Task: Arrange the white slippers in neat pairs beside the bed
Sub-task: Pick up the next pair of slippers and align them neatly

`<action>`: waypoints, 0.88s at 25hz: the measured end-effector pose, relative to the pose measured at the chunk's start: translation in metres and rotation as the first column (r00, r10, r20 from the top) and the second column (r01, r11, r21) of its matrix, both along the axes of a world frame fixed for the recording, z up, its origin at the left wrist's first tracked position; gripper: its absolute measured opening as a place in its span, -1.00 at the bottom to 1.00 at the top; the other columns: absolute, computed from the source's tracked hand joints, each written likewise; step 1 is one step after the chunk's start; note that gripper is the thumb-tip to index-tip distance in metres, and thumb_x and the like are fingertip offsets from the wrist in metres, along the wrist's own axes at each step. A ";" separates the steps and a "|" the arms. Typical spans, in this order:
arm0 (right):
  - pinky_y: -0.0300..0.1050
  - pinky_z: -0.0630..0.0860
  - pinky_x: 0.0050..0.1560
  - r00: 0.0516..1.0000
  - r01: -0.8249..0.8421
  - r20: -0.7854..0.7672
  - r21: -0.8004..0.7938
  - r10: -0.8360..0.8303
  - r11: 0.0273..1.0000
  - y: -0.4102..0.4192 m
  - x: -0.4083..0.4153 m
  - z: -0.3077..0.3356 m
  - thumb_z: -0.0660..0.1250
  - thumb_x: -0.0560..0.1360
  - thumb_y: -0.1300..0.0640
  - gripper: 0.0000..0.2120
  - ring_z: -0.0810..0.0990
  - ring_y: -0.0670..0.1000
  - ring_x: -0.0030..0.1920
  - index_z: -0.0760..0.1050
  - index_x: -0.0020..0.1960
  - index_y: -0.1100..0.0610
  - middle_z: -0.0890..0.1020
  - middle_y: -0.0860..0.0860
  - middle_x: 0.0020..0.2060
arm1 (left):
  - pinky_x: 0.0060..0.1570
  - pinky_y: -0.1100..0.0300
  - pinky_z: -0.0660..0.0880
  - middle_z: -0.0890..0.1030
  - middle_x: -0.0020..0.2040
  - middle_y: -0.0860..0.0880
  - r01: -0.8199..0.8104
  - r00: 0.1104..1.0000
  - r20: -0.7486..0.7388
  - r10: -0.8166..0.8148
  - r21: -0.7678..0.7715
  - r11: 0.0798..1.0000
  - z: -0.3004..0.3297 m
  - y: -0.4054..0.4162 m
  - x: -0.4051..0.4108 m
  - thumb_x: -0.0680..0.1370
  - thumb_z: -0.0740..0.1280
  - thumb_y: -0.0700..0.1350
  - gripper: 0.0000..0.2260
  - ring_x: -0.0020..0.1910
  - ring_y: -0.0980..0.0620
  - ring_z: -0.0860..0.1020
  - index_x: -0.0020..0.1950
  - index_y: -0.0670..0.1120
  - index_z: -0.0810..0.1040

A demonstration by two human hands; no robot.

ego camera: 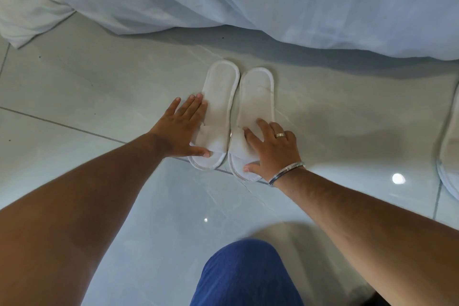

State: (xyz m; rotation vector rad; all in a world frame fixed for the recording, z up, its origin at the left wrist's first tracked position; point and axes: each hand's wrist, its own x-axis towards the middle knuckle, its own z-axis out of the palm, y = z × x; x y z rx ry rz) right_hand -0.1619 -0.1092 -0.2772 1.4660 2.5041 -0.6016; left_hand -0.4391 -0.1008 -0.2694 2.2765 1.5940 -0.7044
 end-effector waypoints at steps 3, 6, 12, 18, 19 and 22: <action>0.15 0.33 0.16 1.000 -0.008 0.008 0.003 0.008 1.000 0.001 0.000 -0.002 0.47 0.18 -0.30 -0.08 0.29 0.22 0.37 0.19 0.43 -0.09 0.25 0.11 0.46 | 0.55 -0.14 -0.21 -0.22 0.62 -0.15 -0.002 1.000 -0.007 0.002 -0.009 1.000 -0.001 0.003 0.000 0.29 0.04 0.62 0.17 0.59 -0.10 -0.23 0.60 -0.14 -0.26; 0.14 0.32 0.15 1.000 -0.016 0.008 0.008 0.016 1.000 0.002 0.001 -0.004 0.46 0.18 -0.31 -0.07 0.28 0.22 0.37 0.17 0.44 -0.11 0.24 0.11 0.46 | 0.54 -0.15 -0.22 -0.23 0.62 -0.14 0.007 1.000 -0.015 -0.007 -0.008 1.000 -0.002 0.004 -0.001 0.29 0.02 0.63 0.17 0.59 -0.09 -0.24 0.59 -0.13 -0.28; 0.16 0.30 0.17 1.000 -0.006 0.008 0.006 0.006 1.000 0.006 -0.002 -0.010 0.43 0.20 -0.34 -0.05 0.22 0.21 0.40 0.09 0.46 -0.13 0.17 0.08 0.48 | 0.51 -0.13 -0.29 -0.27 0.61 -0.12 0.032 0.999 -0.036 -0.033 -0.015 0.999 -0.002 0.008 -0.004 0.27 -0.01 0.64 0.17 0.57 -0.06 -0.30 0.57 -0.09 -0.36; 0.20 0.28 0.20 1.000 -0.011 0.022 -0.019 0.011 1.000 0.012 -0.008 -0.012 0.39 0.24 -0.35 -0.04 0.18 0.23 0.41 0.01 0.48 -0.12 0.10 0.10 0.49 | 0.50 -0.15 -0.32 -0.29 0.61 -0.10 0.012 0.999 -0.047 -0.014 -0.032 0.999 0.000 0.013 -0.003 0.25 0.05 0.64 0.20 0.56 -0.05 -0.31 0.56 -0.07 -0.38; 0.21 0.26 0.22 1.000 -0.008 0.024 -0.031 0.009 0.999 0.011 -0.009 -0.011 0.38 0.26 -0.35 -0.05 0.15 0.23 0.42 -0.01 0.48 -0.11 0.08 0.10 0.50 | 0.50 -0.16 -0.32 -0.29 0.61 -0.10 0.006 0.999 -0.053 -0.008 -0.040 0.999 0.001 0.014 -0.002 0.25 0.05 0.64 0.20 0.56 -0.04 -0.31 0.57 -0.07 -0.38; 0.26 0.15 0.34 0.999 -0.025 0.026 -0.037 0.026 0.999 0.004 -0.004 -0.003 0.30 0.35 -0.34 -0.08 0.06 0.22 0.49 -0.10 0.51 -0.06 -0.01 0.11 0.54 | 0.52 -0.18 -0.30 -0.30 0.61 -0.11 -0.003 0.997 -0.074 -0.002 -0.061 0.998 0.011 0.014 0.002 0.23 0.03 0.66 0.22 0.57 -0.08 -0.30 0.57 -0.08 -0.36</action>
